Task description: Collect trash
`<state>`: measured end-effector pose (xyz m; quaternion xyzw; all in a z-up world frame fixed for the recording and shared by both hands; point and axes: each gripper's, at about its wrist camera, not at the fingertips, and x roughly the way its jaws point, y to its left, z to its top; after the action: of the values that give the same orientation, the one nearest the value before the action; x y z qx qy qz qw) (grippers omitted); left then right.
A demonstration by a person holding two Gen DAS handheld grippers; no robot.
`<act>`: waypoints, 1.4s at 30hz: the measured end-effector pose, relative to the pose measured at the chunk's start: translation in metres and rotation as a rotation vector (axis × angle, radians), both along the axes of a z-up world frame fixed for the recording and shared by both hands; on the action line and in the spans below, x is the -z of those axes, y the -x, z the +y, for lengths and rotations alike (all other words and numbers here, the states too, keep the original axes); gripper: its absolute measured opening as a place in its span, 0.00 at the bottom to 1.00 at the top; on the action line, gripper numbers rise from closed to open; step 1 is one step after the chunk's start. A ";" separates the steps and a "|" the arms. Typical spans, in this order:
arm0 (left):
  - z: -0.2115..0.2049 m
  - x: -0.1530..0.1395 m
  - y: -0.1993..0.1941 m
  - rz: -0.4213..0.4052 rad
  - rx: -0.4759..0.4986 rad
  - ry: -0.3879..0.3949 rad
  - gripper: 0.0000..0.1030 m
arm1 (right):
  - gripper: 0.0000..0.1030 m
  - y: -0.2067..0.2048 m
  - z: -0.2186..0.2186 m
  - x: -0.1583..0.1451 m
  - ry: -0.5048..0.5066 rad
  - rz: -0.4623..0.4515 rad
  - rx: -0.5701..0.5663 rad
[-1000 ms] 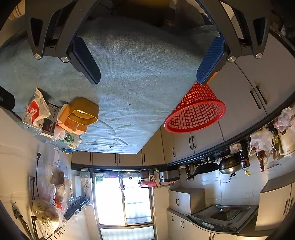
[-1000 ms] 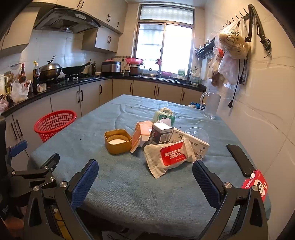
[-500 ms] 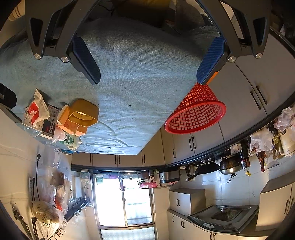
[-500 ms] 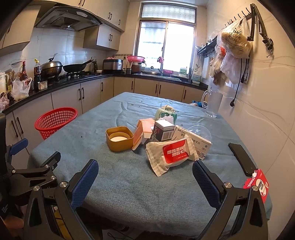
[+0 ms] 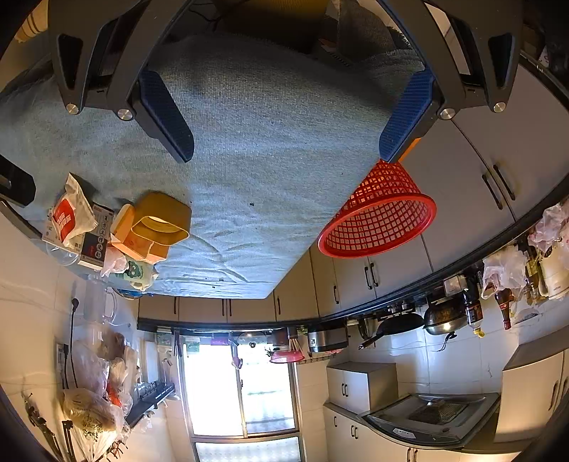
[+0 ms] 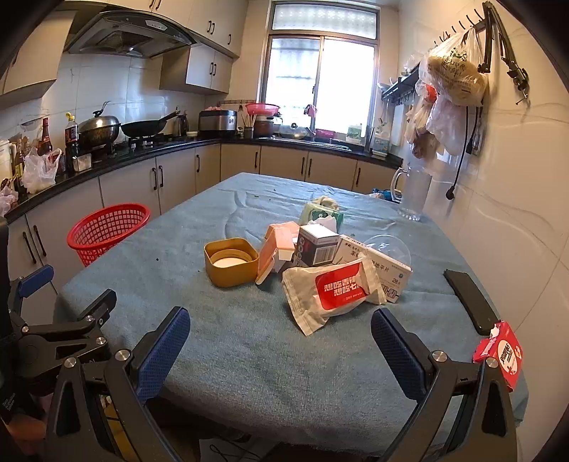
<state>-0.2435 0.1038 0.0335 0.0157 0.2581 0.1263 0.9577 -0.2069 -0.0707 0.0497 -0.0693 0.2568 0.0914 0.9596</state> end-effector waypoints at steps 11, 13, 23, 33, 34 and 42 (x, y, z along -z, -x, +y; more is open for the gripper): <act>0.000 0.001 0.000 0.006 0.012 -0.003 1.00 | 1.00 -0.005 -0.005 0.005 -0.016 0.027 -0.003; -0.001 0.000 -0.002 0.009 0.028 -0.002 1.00 | 1.00 -0.008 -0.010 0.005 -0.028 0.038 -0.008; -0.006 -0.012 -0.057 0.139 0.259 0.108 1.00 | 0.98 -0.039 -0.078 0.003 -0.272 0.159 -0.009; -0.009 -0.018 -0.157 0.313 0.358 0.279 0.75 | 0.74 -0.064 -0.118 0.001 -0.426 0.237 -0.012; -0.010 -0.015 -0.167 0.331 0.350 0.276 0.68 | 0.74 -0.067 -0.120 0.001 -0.430 0.238 -0.014; -0.024 0.003 -0.204 0.432 0.378 0.282 0.46 | 0.74 -0.112 -0.145 0.021 -0.686 0.399 0.009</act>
<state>-0.0398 0.0799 0.0302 -0.0430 0.4632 -0.0973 0.8799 -0.0952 -0.2153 0.0291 0.2756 0.3931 0.1795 0.8587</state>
